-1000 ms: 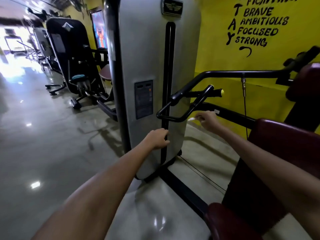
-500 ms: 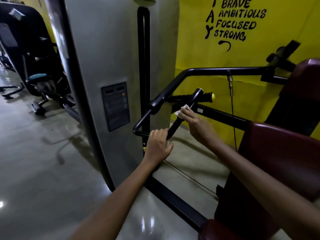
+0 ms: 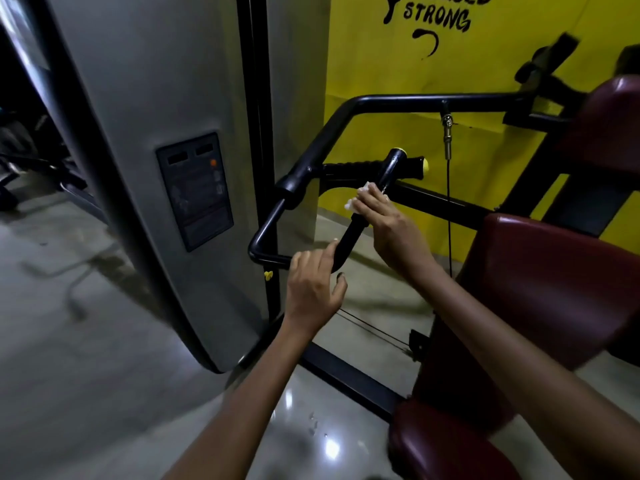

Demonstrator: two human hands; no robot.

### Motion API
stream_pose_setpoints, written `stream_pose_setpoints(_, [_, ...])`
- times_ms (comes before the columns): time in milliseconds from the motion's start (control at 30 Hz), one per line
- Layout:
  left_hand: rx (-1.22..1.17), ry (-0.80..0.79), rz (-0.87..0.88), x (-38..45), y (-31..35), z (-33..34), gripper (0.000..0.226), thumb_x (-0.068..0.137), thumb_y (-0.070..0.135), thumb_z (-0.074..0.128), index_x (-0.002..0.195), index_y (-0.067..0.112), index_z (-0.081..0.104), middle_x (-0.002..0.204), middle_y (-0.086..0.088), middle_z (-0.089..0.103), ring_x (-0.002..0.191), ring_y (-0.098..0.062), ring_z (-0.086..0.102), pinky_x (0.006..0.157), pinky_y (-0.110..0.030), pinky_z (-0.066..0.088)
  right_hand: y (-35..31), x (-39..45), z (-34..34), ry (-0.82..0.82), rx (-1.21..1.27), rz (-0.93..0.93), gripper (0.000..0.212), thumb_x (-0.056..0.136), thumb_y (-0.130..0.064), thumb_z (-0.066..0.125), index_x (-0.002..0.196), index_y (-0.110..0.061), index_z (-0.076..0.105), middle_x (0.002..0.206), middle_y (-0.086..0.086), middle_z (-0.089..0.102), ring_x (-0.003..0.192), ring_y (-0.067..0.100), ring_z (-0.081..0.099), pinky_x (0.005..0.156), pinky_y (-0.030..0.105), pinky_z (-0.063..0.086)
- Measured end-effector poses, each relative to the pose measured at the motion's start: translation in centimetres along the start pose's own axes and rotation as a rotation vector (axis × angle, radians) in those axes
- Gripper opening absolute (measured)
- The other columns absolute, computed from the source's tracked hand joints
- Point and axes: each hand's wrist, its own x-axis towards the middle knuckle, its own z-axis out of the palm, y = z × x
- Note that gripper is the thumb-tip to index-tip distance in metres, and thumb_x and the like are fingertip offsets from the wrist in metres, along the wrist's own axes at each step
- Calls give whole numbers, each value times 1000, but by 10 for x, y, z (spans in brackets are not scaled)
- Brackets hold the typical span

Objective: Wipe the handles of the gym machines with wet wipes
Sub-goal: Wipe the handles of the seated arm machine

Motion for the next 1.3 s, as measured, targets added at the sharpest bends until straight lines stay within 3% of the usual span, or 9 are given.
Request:
stream_pose_setpoints(167, [19, -8, 89, -9, -8, 2, 67, 80, 32, 53, 140, 8, 33, 94, -6, 55, 89, -22, 48, 94, -43, 41, 7, -12, -2, -50, -33, -97, 52, 78, 20, 47, 124, -2, 57, 133, 17, 53, 127, 34, 45, 91, 42, 46])
stream_pose_setpoints(367, [-56, -17, 79, -8, -10, 2, 63, 89, 48, 45, 140, 12, 35, 109, -8, 58, 97, -20, 47, 94, -37, 33, 4, 12, -7, -12, 15, 158, 57, 79, 24, 46, 128, -4, 54, 140, 15, 45, 133, 32, 36, 89, 43, 50])
stream_pose_setpoints(433, [-153, -67, 50, 2, -12, -7, 63, 91, 51, 38, 141, 11, 37, 117, -8, 57, 100, -20, 52, 91, -35, 37, -1, 5, -4, -31, 3, 97, 58, 77, 25, 49, 127, -4, 56, 139, 16, 47, 132, 32, 37, 82, 39, 53])
stream_pose_setpoints(533, [-276, -151, -68, 27, -16, -20, 69, 92, 54, 28, 147, 13, 29, 139, -10, 45, 123, -21, 46, 100, -37, 36, 5, -4, -6, -72, 8, 11, 58, 77, 24, 51, 127, -5, 56, 138, 13, 48, 132, 28, 38, 82, 40, 56])
stream_pose_setpoints(700, [-142, -203, -47, 73, -36, -21, 73, 89, 56, 18, 149, 15, 26, 151, -11, 32, 138, -24, 31, 111, -42, 24, 2, 16, -8, -14, 56, 212, 55, 82, 21, 46, 128, -6, 55, 141, 11, 45, 136, 26, 34, 96, 44, 48])
stream_pose_setpoints(867, [47, -343, -46, 102, -64, -6, 66, 97, 46, 38, 151, 16, 15, 156, -10, 18, 142, -26, 21, 114, -41, 18, 1, 5, -8, -59, 33, 96, 52, 81, 21, 50, 125, -5, 58, 137, 13, 49, 133, 28, 37, 93, 42, 48])
stream_pose_setpoints(1033, [117, -409, -93, 132, -73, 14, 71, 95, 45, 44, 151, 16, 10, 157, -9, 11, 144, -26, 14, 116, -43, 11, 15, 26, -9, 19, 89, 213, 50, 82, 19, 49, 125, -5, 57, 138, 13, 48, 134, 28, 35, 101, 47, 44])
stream_pose_setpoints(1167, [213, -480, -111, 162, -83, 30, 81, 91, 54, 45, 152, 19, 4, 159, -7, 3, 146, -25, 7, 114, -55, 7, 13, 17, -9, 12, 72, 164, 56, 78, 24, 49, 126, -5, 56, 139, 14, 46, 133, 25, 30, 94, 46, 47])
stream_pose_setpoints(1300, [335, -532, -92, 182, -101, 46, 89, 84, 71, 39, 152, 22, 6, 159, -4, 6, 144, -29, 12, 108, -58, 22, 28, 20, -11, -26, 82, 104, 58, 76, 24, 52, 125, -5, 57, 137, 14, 49, 131, 30, 37, 92, 47, 48])
